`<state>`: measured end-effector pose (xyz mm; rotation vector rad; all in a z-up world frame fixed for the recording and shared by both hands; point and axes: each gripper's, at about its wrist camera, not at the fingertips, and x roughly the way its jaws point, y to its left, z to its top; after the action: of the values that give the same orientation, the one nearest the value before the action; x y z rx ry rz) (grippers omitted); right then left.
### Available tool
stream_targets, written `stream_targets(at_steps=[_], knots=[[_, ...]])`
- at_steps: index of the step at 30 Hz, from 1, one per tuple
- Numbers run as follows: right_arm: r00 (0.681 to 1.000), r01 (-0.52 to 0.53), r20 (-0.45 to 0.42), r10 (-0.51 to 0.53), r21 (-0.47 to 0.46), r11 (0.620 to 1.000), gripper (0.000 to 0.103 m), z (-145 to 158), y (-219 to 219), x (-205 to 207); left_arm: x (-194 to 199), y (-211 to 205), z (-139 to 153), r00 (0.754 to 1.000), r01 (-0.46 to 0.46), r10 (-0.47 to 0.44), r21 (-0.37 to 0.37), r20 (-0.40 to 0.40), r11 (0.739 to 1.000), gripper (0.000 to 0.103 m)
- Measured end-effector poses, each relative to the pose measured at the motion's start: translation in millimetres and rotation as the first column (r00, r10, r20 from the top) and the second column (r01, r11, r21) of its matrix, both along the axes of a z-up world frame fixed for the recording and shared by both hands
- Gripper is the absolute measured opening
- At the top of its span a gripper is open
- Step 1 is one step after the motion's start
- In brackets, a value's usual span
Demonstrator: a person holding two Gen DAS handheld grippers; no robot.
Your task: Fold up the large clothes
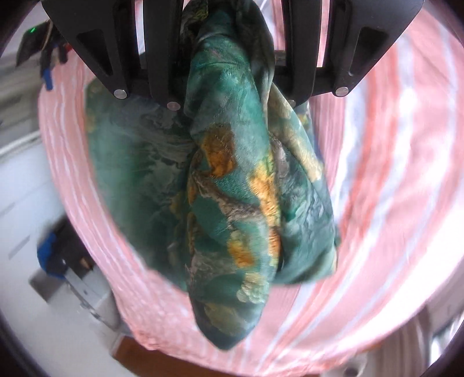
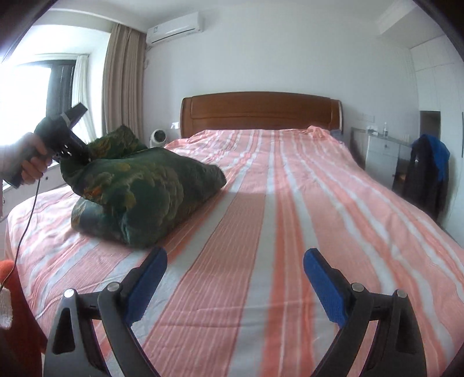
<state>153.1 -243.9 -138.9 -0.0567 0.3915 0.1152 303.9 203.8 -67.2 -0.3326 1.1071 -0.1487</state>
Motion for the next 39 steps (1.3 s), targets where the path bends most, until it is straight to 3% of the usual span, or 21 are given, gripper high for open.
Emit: stream_targets(at_steps=[5, 9, 16, 22, 25, 27, 39], knots=[[0.998, -0.042, -0.039, 0.04, -0.044, 0.998, 0.094, -16, 18, 0, 2, 5, -38, 1.0, -0.015, 0.015, -0.024, 0.022, 1.0, 0.032], [0.997, -0.056, -0.06, 0.053, -0.053, 0.997, 0.094, -19, 23, -2, 3, 13, -40, 1.0, -0.018, 0.019, -0.07, 0.017, 0.997, 0.033], [0.997, -0.063, -0.056, 0.061, -0.034, 0.997, 0.094, -19, 20, -8, 3, 6, -36, 0.999, -0.033, 0.034, -0.056, 0.016, 0.998, 0.038], [0.996, -0.068, -0.057, 0.067, -0.018, 0.998, 0.094, -19, 16, -12, -6, 1, -26, 0.994, -0.073, 0.077, -0.052, 0.074, 0.996, 0.061], [0.996, -0.067, -0.063, 0.066, -0.003, 0.998, 0.094, -20, 13, -11, -12, 3, -22, 0.991, -0.098, 0.102, -0.045, 0.092, 0.994, 0.077], [0.996, -0.067, -0.066, 0.067, 0.0, 0.998, 0.094, -20, 14, -11, -13, 5, -18, 0.986, -0.135, 0.136, -0.014, 0.092, 0.991, 0.096], [0.993, -0.091, -0.079, 0.089, -0.021, 0.996, 0.094, -25, 23, -10, -41, 21, -10, 0.982, -0.147, 0.151, -0.041, 0.115, 0.988, 0.097]])
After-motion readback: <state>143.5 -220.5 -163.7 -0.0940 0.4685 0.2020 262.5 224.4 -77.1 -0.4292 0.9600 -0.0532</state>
